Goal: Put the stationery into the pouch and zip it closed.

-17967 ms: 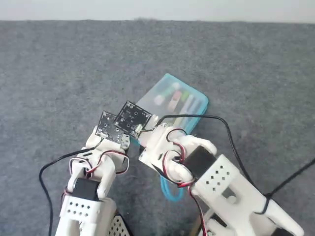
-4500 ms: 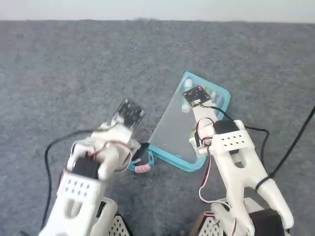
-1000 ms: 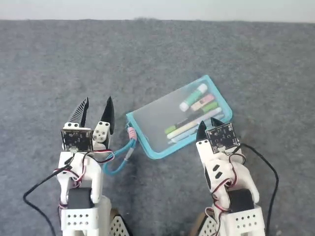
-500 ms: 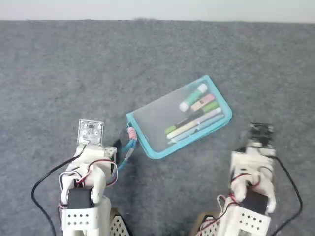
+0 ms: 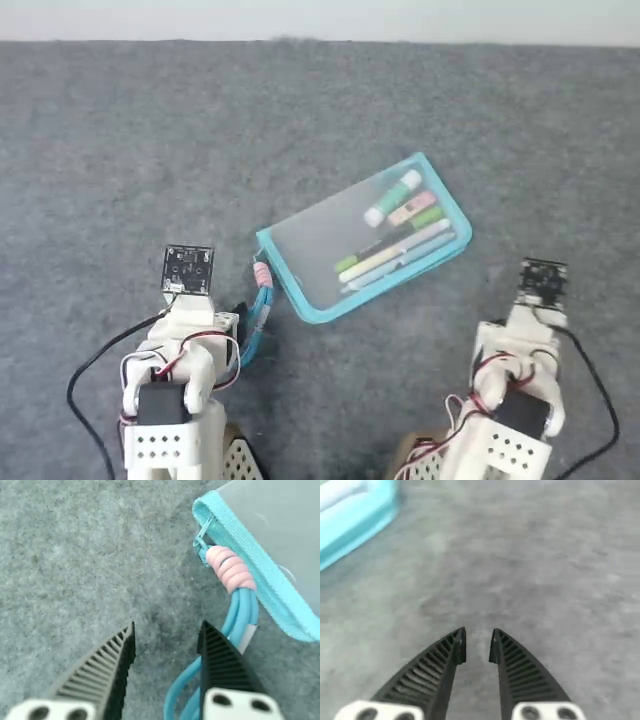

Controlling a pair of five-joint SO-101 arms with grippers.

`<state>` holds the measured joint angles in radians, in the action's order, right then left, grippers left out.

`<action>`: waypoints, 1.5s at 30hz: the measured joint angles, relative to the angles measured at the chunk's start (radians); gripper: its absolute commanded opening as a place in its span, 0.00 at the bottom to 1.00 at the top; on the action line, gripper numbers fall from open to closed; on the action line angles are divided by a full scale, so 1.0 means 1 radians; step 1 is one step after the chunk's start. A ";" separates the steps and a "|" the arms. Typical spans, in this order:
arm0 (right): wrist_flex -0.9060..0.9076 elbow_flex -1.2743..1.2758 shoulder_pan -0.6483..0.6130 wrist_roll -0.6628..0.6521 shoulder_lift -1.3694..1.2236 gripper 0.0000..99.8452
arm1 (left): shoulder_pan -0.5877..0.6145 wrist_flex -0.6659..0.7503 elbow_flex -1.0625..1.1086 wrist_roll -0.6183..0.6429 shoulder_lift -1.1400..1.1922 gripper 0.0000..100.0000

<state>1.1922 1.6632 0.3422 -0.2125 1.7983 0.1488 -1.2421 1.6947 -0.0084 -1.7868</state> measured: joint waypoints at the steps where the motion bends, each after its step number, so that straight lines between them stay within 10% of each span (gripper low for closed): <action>1: 0.020 0.000 -0.025 0.000 0.000 0.08 | 0.000 0.000 0.000 0.000 0.000 0.19; 45: 0.107 0.000 -0.149 0.000 0.000 0.08 | 0.002 0.000 0.000 0.000 0.000 0.19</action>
<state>1.2996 1.6632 0.1933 -0.2125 1.7983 0.1504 -1.2421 1.6947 -0.0084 -1.7868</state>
